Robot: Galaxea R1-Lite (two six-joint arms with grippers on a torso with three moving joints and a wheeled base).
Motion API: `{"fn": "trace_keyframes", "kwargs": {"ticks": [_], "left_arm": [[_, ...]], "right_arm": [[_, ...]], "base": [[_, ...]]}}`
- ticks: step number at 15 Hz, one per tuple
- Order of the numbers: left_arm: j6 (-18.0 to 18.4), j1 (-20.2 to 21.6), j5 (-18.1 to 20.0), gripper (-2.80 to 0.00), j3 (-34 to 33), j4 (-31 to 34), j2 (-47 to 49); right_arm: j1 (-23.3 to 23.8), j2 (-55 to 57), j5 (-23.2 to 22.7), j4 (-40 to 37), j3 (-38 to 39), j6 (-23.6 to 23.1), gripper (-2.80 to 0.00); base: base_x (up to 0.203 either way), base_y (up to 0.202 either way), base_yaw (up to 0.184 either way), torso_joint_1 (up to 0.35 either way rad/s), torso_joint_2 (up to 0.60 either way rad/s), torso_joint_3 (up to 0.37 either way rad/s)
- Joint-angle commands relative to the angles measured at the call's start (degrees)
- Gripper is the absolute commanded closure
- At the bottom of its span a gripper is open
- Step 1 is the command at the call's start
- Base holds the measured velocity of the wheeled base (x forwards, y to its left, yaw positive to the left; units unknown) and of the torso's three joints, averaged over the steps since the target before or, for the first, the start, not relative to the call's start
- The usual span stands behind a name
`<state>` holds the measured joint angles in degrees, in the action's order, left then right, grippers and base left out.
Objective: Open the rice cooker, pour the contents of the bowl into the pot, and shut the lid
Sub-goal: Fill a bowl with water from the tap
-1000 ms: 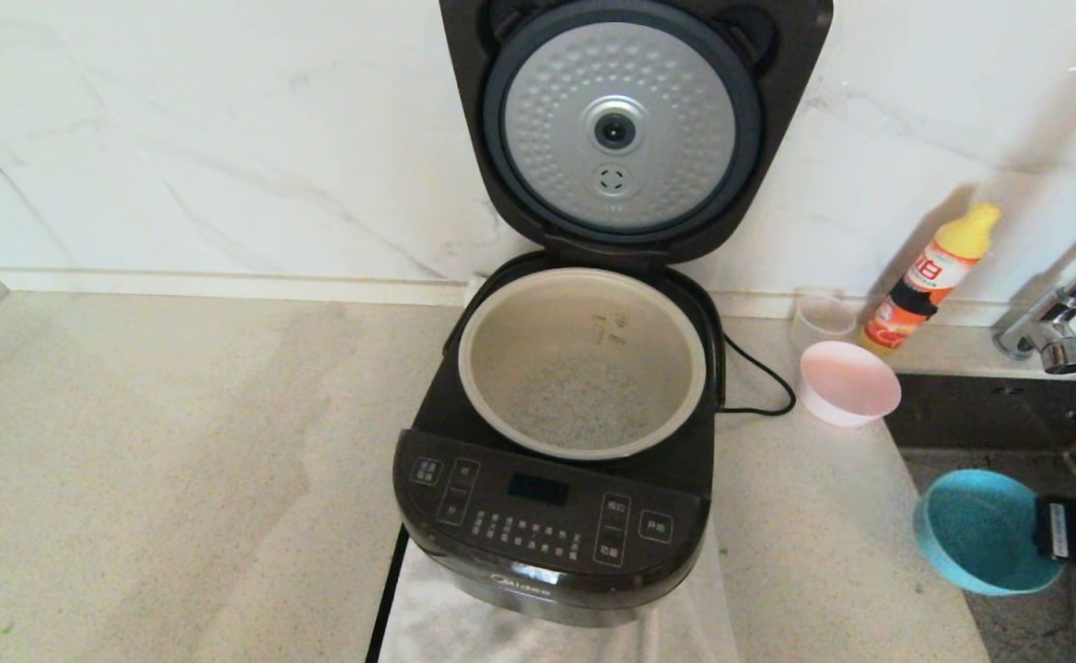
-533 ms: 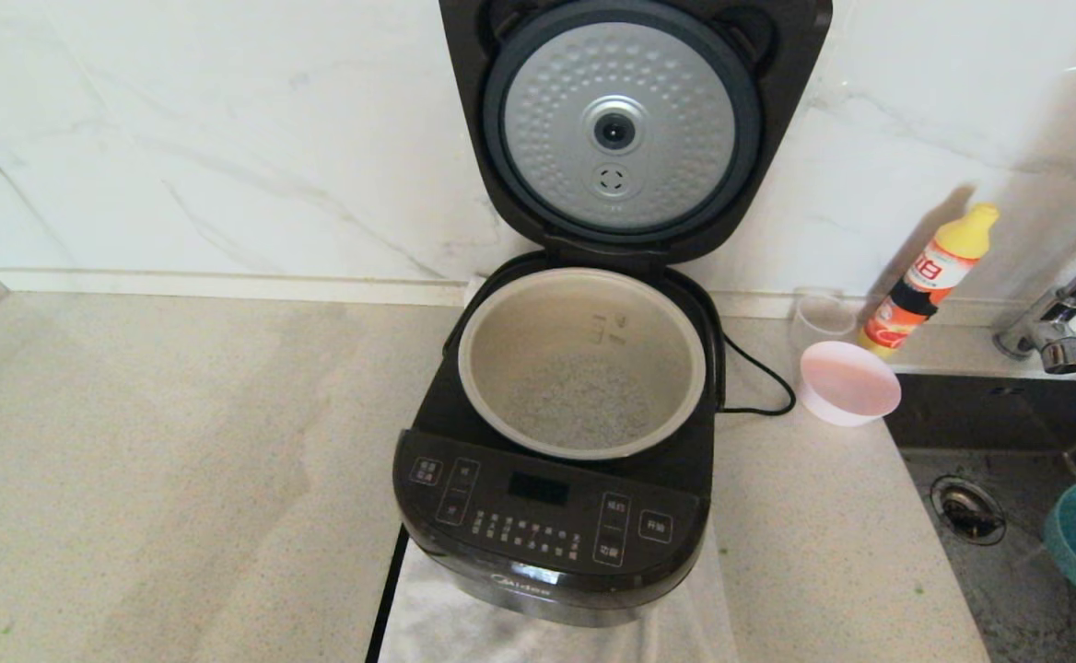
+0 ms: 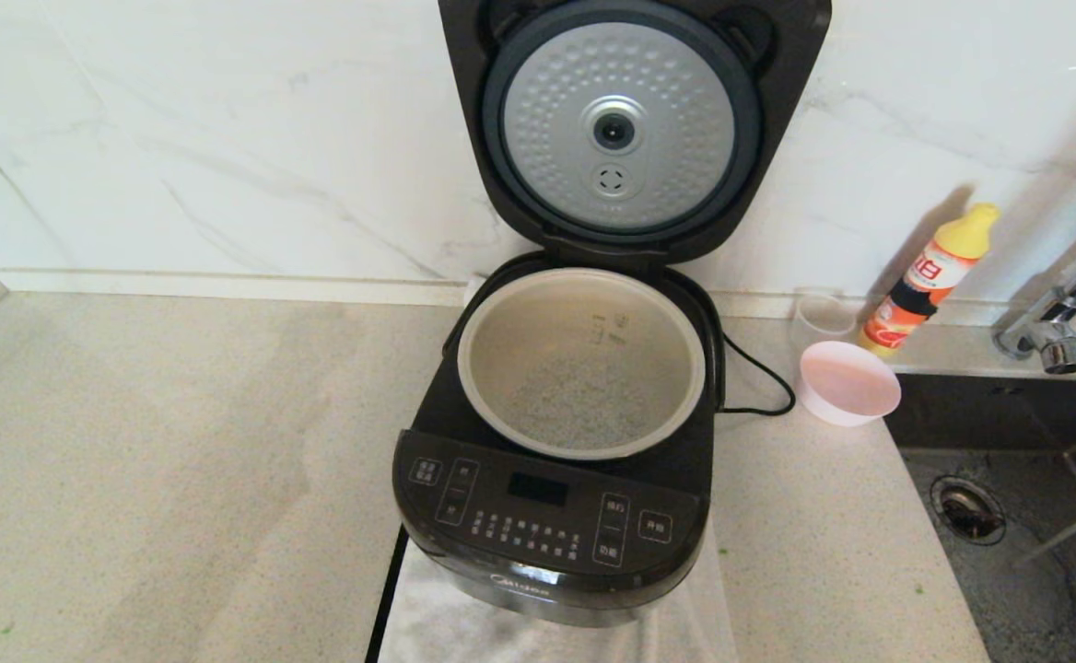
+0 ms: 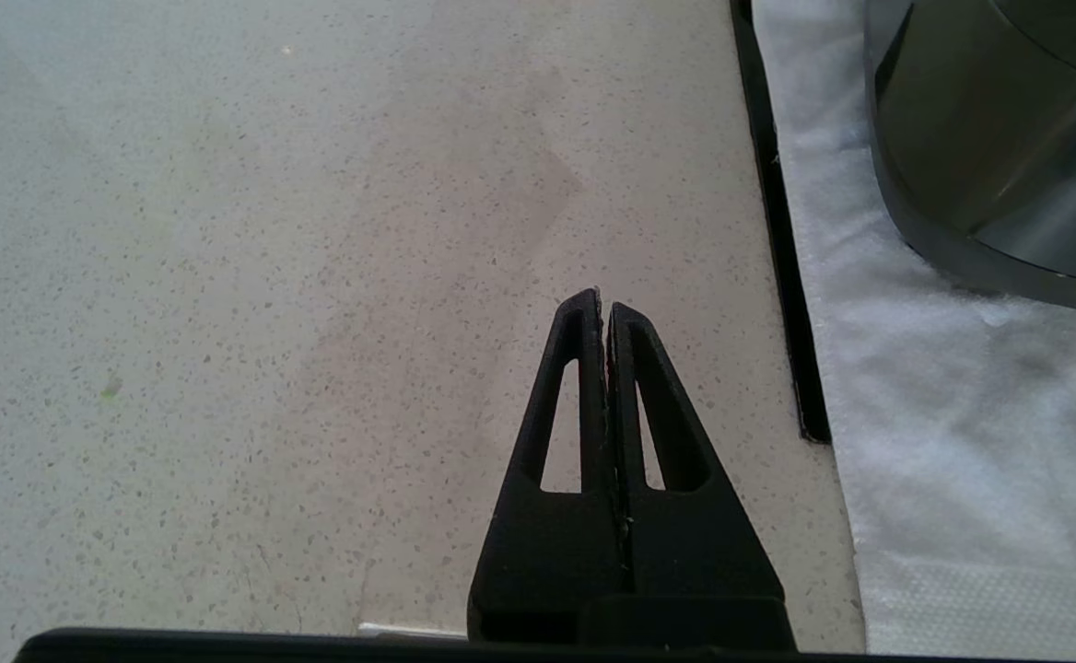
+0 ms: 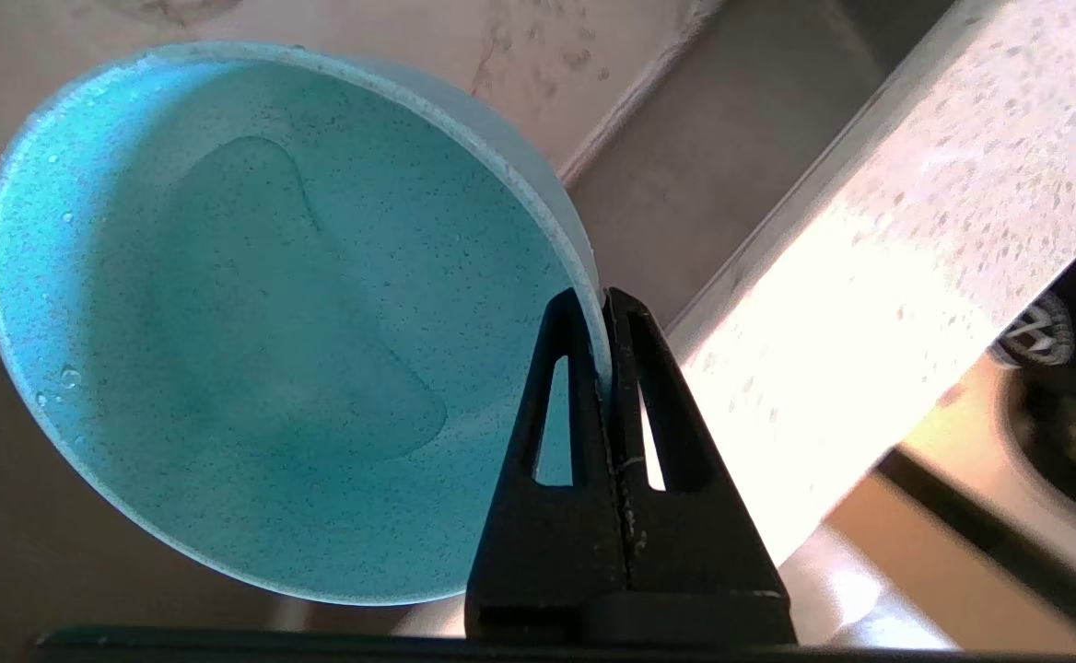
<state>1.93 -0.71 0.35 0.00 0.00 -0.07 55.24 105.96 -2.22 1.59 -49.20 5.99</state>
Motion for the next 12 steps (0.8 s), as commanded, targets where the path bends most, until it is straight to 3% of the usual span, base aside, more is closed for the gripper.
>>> {"fn": "trace_keyframes", "kwargs": {"ticks": [1,4,12], "left_arm": [[0.0,0.0,0.0,0.0,-0.1,-0.1,0.1],[0.0,0.0,0.0,0.0,-0.1,0.0,0.1],[0.0,0.0,0.0,0.0,-0.1,0.0,0.1]], "right_arm": [[2.2,5.1,-1.1,-0.2,-3.6,1.7,0.0],[3.0,7.5,-4.4,-0.3,-7.1,4.2,0.0],[-2.1,14.6,-4.5,-0.6,-17.3,11.2,0.0]], "base": [[0.0,0.0,0.0,0.0,0.0,0.0],[0.0,0.0,0.0,0.0,0.0,0.0],[0.0,0.0,0.0,0.0,0.0,0.0]]}}
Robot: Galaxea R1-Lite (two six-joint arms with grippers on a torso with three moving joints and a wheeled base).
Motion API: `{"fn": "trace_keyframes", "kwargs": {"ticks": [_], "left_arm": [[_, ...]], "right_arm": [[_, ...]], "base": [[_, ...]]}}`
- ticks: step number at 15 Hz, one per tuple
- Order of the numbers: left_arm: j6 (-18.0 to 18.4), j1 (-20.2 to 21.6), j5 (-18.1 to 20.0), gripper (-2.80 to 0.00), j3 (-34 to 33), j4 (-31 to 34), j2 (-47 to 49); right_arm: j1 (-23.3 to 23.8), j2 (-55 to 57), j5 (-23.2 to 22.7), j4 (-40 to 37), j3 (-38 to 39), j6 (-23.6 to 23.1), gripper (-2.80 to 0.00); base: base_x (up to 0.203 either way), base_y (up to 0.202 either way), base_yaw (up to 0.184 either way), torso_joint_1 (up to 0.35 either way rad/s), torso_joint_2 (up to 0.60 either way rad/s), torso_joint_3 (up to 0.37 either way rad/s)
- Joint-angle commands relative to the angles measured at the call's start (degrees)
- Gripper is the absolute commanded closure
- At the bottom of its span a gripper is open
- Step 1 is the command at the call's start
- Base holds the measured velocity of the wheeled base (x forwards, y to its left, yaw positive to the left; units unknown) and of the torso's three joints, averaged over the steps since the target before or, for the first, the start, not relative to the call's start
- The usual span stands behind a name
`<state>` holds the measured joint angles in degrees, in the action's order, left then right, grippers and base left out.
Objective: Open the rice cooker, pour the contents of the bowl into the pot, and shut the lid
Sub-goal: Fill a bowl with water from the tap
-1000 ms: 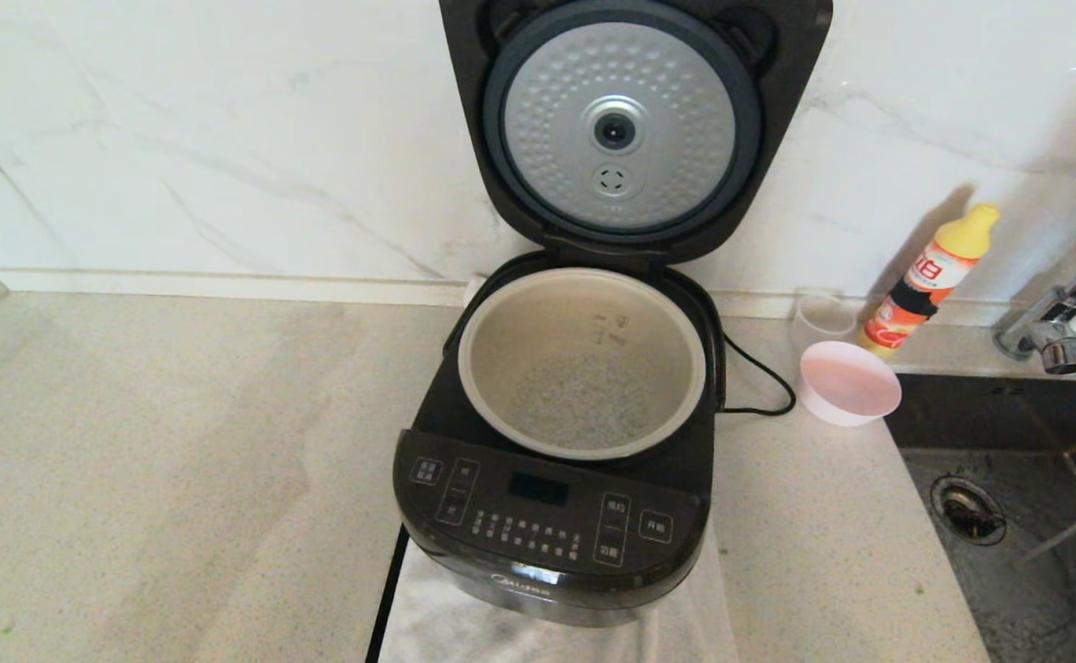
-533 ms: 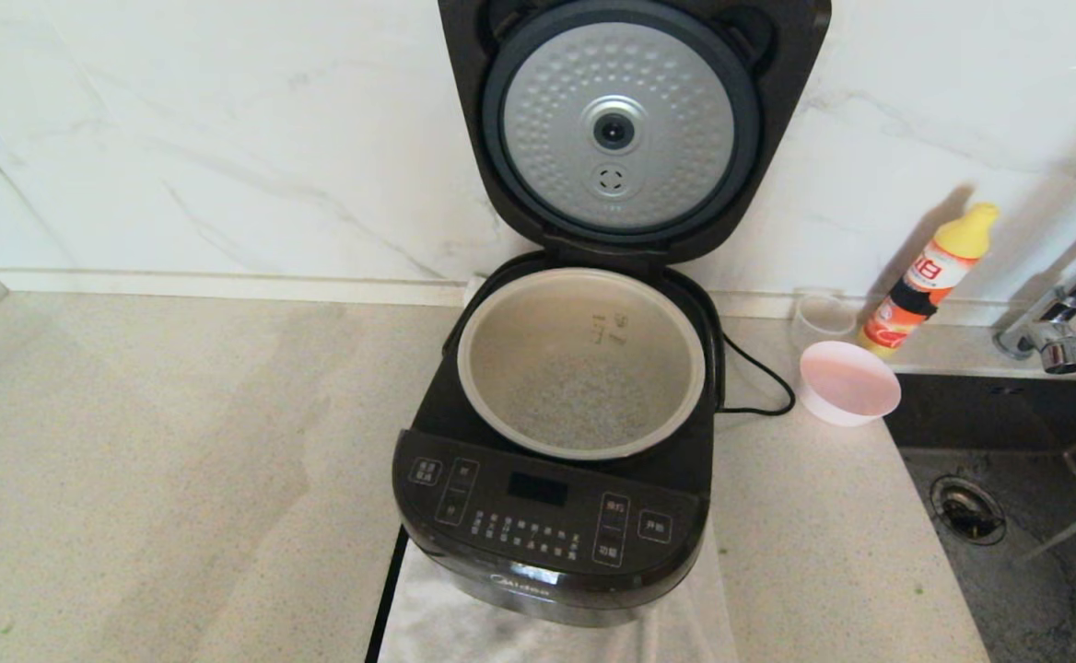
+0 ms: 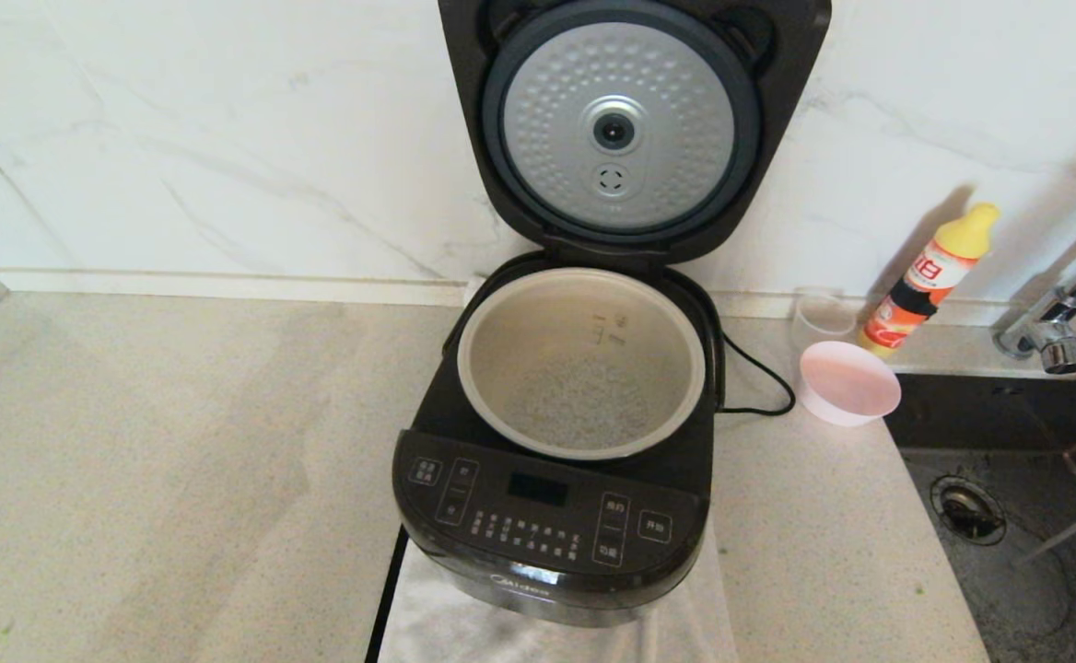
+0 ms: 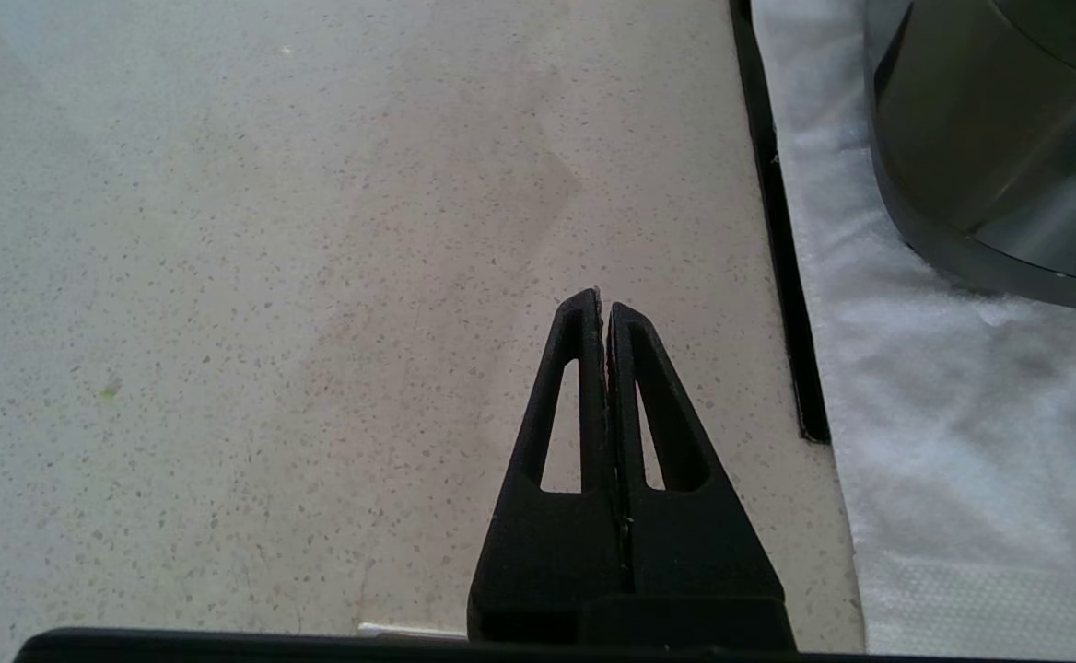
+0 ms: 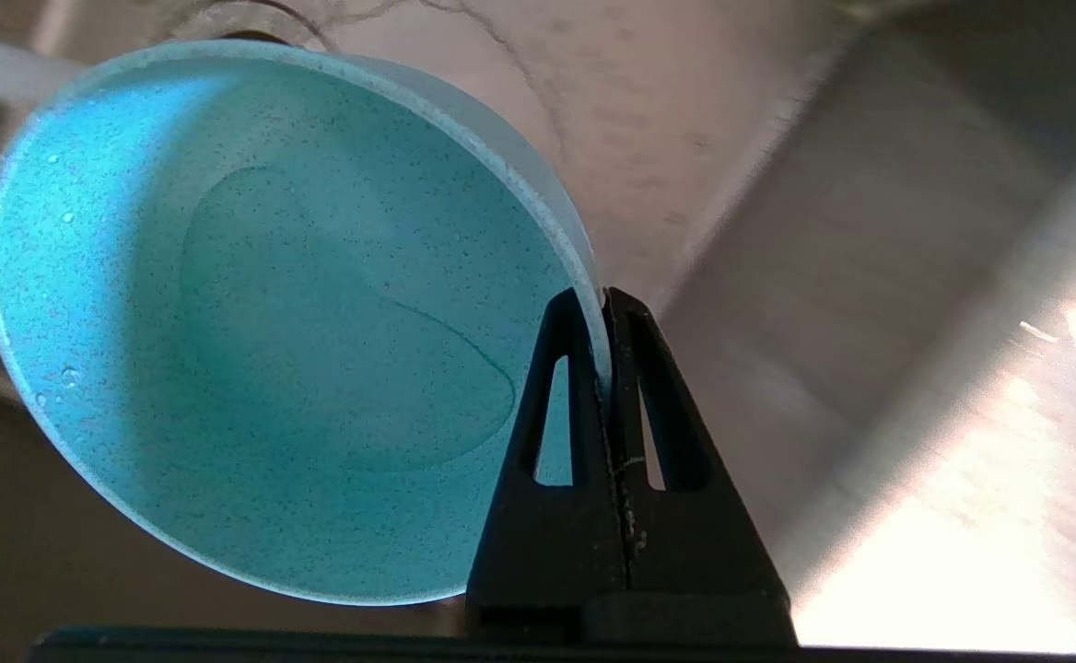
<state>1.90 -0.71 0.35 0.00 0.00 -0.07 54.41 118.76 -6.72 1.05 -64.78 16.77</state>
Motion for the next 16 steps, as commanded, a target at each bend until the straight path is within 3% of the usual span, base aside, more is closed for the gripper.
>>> {"fn": "trace_keyframes", "kwargs": {"ticks": [1,4,8,16], "left_arm": [[0.0,0.0,0.0,0.0,-0.1,0.0,0.1],[0.0,0.0,0.0,0.0,-0.1,0.0,0.1],[0.0,0.0,0.0,0.0,-0.1,-0.1,0.1],[0.0,0.0,0.0,0.0,-0.1,0.0,0.1]], "right_arm": [[-2.1,2.4,-0.1,-0.1,-2.9,0.9,0.0],[-3.6,4.7,0.4,-0.8,-7.2,4.0,0.0],[-3.6,6.7,0.5,-1.8,-10.9,4.3,0.0],[-3.7,5.7,0.4,-3.4,-11.5,5.2,0.0]], "base": [[0.0,0.0,0.0,0.0,0.0,0.0],[0.0,0.0,0.0,0.0,0.0,0.0],[0.0,0.0,0.0,0.0,0.0,0.0],[0.0,0.0,0.0,0.0,0.0,0.0]]}}
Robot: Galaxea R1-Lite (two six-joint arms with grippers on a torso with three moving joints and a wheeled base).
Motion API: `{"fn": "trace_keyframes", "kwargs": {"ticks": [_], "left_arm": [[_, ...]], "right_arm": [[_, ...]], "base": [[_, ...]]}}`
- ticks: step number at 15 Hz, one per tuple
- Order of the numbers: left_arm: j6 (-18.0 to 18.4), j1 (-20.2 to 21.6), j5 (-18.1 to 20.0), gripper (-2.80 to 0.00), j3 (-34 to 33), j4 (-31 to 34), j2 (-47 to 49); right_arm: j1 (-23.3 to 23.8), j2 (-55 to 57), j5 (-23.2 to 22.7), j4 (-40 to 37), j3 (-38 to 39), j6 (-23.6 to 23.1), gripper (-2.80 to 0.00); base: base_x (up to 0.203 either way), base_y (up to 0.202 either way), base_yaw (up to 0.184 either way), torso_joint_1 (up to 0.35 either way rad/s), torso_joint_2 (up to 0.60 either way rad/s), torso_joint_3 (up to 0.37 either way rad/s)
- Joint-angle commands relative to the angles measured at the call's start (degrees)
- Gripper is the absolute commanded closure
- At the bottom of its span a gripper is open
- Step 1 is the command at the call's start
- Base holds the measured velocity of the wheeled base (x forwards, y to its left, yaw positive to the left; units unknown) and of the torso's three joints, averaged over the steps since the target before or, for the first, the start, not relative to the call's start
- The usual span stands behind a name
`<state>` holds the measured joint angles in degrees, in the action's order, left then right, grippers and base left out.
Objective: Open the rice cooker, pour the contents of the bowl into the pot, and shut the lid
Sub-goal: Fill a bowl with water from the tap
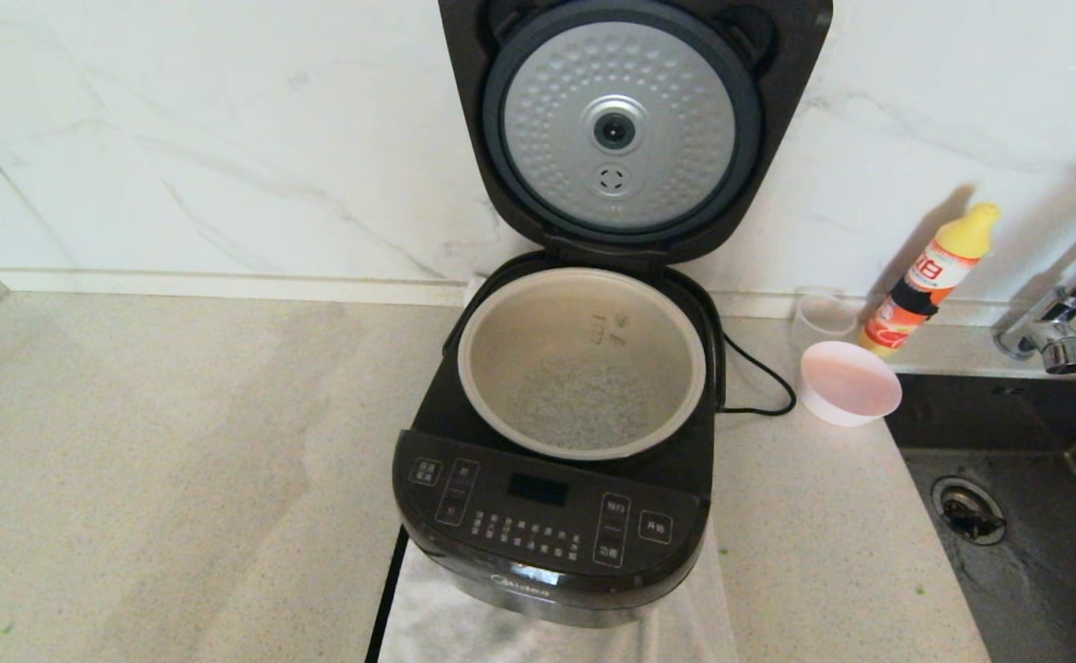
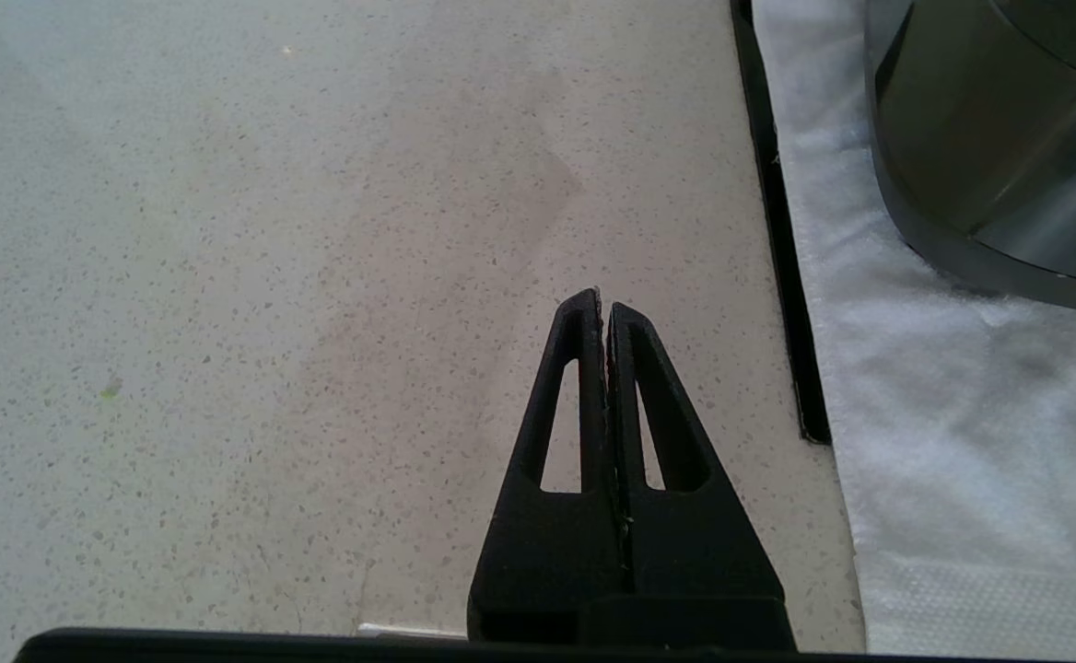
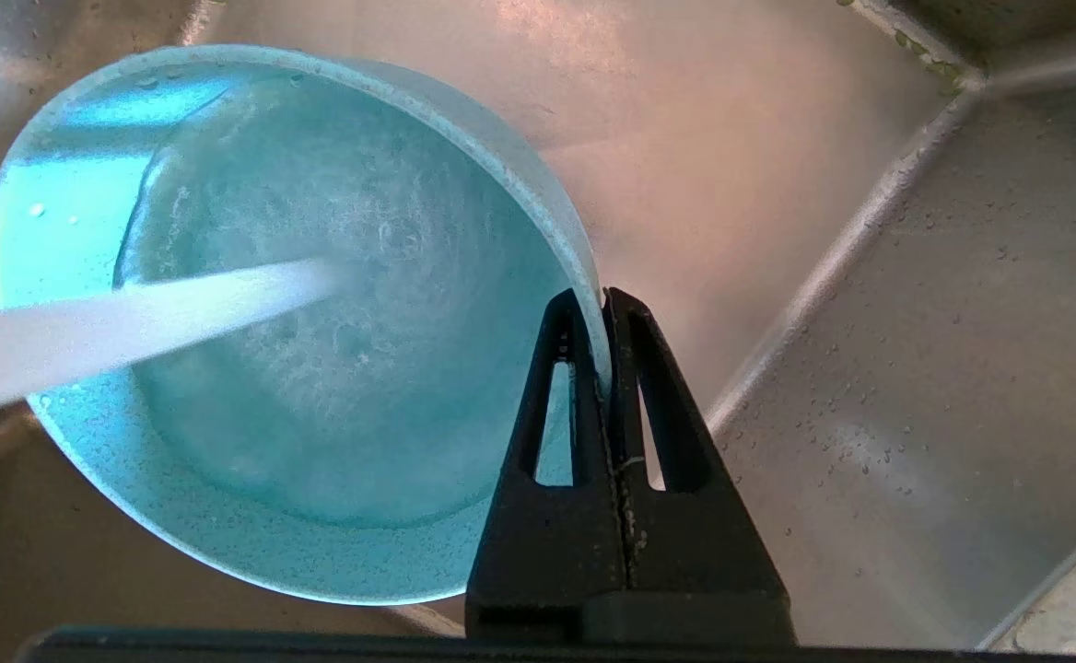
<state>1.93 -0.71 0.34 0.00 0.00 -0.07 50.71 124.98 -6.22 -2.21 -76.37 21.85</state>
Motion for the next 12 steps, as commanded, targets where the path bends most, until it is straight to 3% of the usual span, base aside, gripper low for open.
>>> {"fn": "trace_keyframes", "kwargs": {"ticks": [1,4,9,12], "left_arm": [[0.0,0.0,0.0,0.0,-0.1,-0.1,0.1],[0.0,0.0,0.0,0.0,-0.1,0.0,0.1],[0.0,0.0,0.0,0.0,-0.1,-0.1,0.1],[0.0,0.0,0.0,0.0,-0.1,-0.1,0.1]], "right_arm": [[-0.1,-1.1,0.0,-0.7,0.6,0.0,0.0],[-2.0,-6.2,-0.3,-3.3,5.0,-0.9,0.0],[-10.5,-17.3,-0.4,-3.7,19.0,-5.9,0.0],[-15.8,-24.0,-0.4,-4.7,22.7,-6.9,0.0]], "base": [[0.0,0.0,0.0,0.0,0.0,0.0],[0.0,0.0,0.0,0.0,0.0,0.0],[0.0,0.0,0.0,0.0,0.0,0.0],[0.0,0.0,0.0,0.0,0.0,0.0]]}}
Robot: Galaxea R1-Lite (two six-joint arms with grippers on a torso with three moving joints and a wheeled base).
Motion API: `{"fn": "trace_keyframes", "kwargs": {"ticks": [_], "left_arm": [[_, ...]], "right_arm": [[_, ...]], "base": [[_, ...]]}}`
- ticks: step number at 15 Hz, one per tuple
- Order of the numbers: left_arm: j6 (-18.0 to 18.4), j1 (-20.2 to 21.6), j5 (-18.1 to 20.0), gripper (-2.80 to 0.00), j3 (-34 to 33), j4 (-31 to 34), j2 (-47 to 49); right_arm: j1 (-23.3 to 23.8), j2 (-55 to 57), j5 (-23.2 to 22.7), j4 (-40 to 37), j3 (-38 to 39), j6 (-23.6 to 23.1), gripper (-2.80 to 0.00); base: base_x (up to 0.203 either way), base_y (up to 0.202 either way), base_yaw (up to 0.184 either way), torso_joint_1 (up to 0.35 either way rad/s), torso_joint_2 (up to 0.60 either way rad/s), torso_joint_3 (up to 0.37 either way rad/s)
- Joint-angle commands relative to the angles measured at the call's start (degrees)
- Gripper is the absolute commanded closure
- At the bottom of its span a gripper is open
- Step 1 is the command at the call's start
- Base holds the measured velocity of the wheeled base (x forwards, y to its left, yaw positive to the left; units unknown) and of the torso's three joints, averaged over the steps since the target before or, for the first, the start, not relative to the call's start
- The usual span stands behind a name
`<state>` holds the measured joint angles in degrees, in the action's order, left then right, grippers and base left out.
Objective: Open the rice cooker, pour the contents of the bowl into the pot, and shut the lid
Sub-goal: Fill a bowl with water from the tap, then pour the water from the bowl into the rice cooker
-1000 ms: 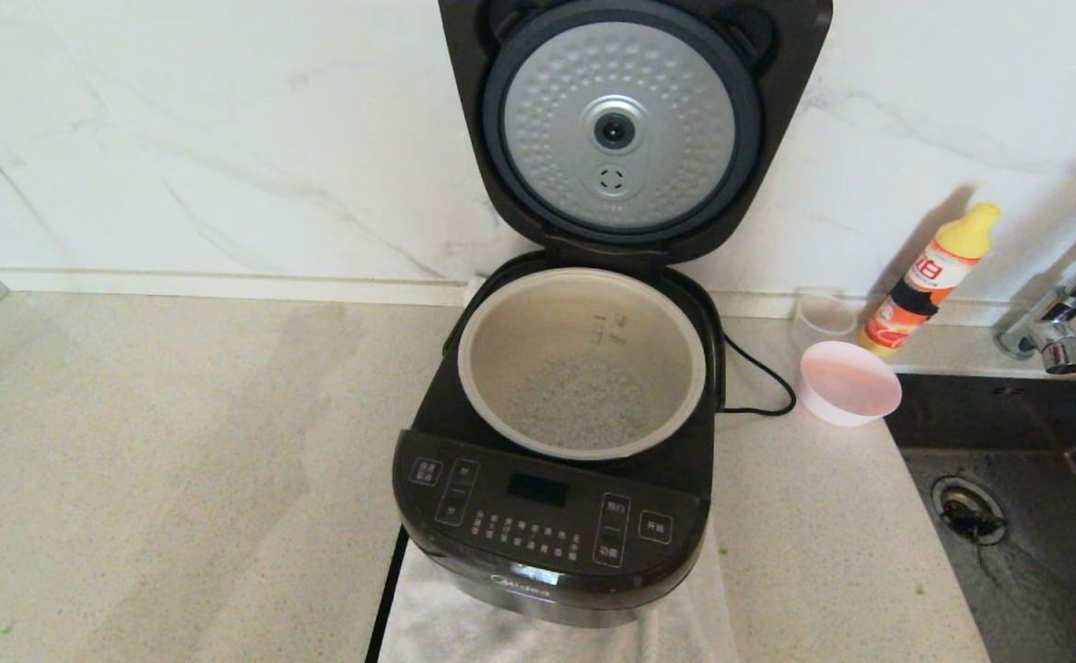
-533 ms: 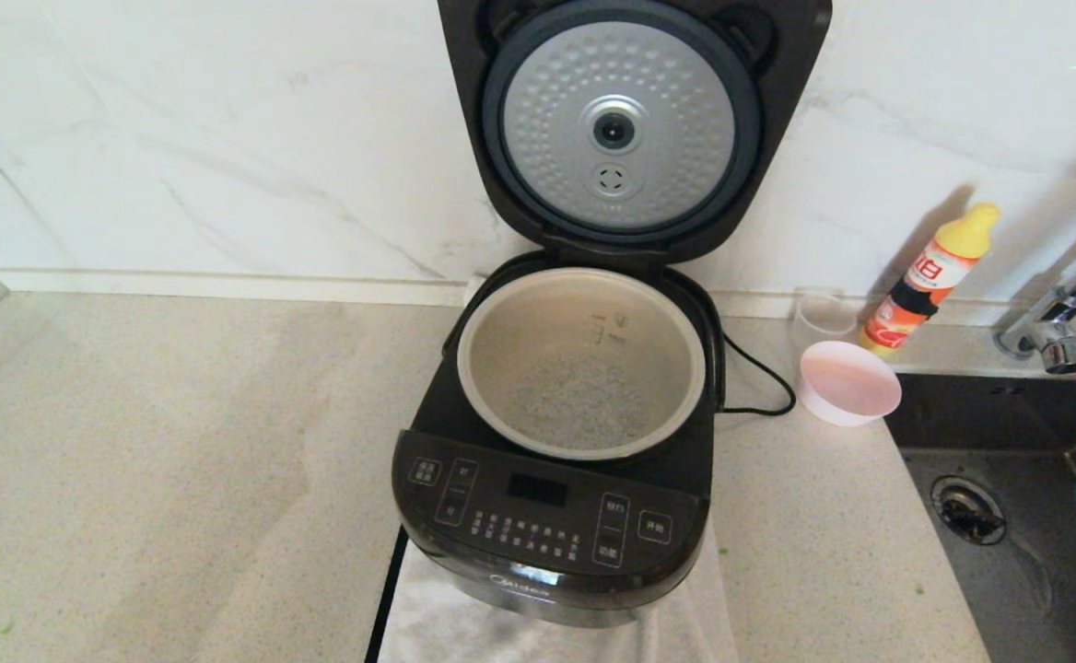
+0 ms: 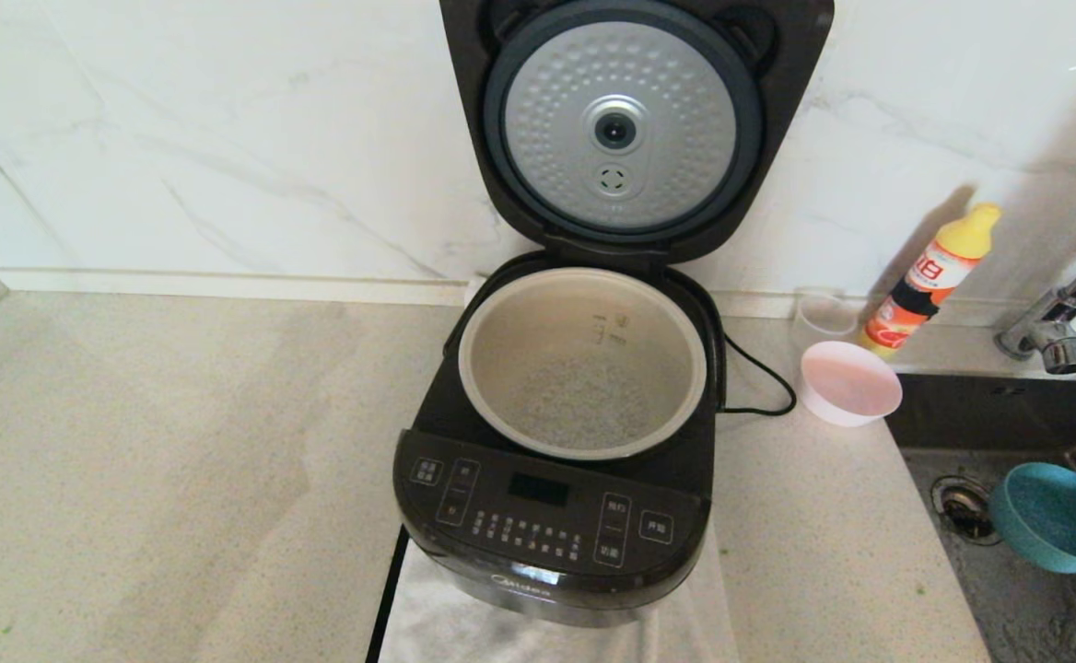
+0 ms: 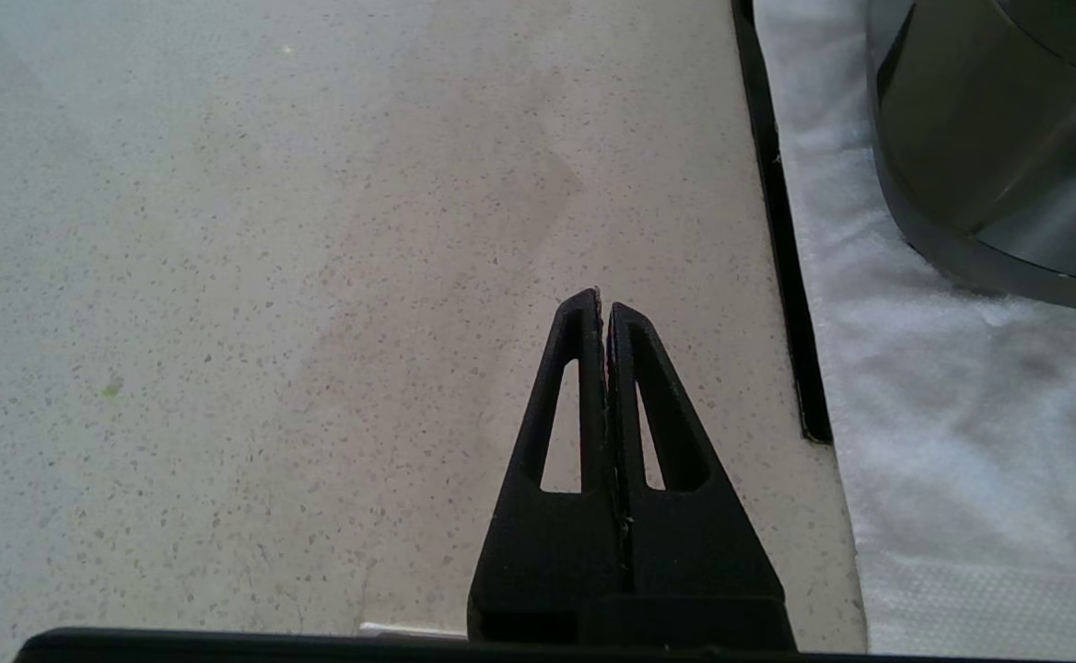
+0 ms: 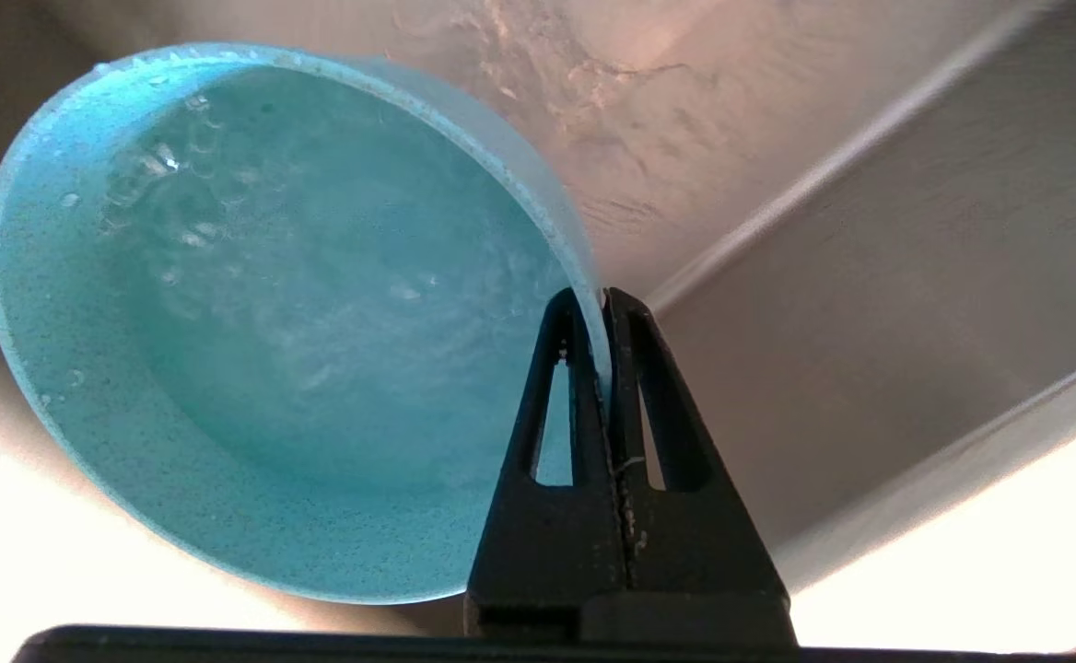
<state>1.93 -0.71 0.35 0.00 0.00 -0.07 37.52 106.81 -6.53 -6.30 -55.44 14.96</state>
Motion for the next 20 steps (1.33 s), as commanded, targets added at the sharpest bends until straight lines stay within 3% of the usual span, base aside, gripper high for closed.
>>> {"fn": "trace_keyframes", "kwargs": {"ticks": [1,4,9,13,17,20], "left_arm": [[0.0,0.0,0.0,0.0,-0.1,0.0,0.1],[0.0,0.0,0.0,0.0,-0.1,0.0,0.1],[0.0,0.0,0.0,0.0,-0.1,0.0,0.1],[0.0,0.0,0.0,0.0,-0.1,0.0,0.1],[0.0,0.0,0.0,0.0,-0.1,0.0,0.1],[0.0,0.0,0.0,0.0,-0.1,0.0,0.1]], "right_arm": [[-4.1,-8.0,-0.1,-2.6,1.7,-0.1,0.0],[-10.0,-14.8,0.0,-12.5,-1.6,0.1,0.0],[-14.6,-19.0,-0.7,-33.5,-16.5,0.0,0.0],[-26.2,-23.6,-2.2,-44.6,-23.9,0.9,0.0],[-39.6,-25.4,-1.4,-50.2,-30.0,3.9,0.0],[-46.1,-24.0,-0.1,-53.3,-37.6,4.7,0.0]], "base": [[0.0,0.0,0.0,0.0,0.0,0.0],[0.0,0.0,0.0,0.0,0.0,0.0],[0.0,0.0,0.0,0.0,0.0,0.0],[0.0,0.0,0.0,0.0,0.0,0.0],[0.0,0.0,0.0,0.0,0.0,0.0],[0.0,0.0,0.0,0.0,0.0,0.0]]}}
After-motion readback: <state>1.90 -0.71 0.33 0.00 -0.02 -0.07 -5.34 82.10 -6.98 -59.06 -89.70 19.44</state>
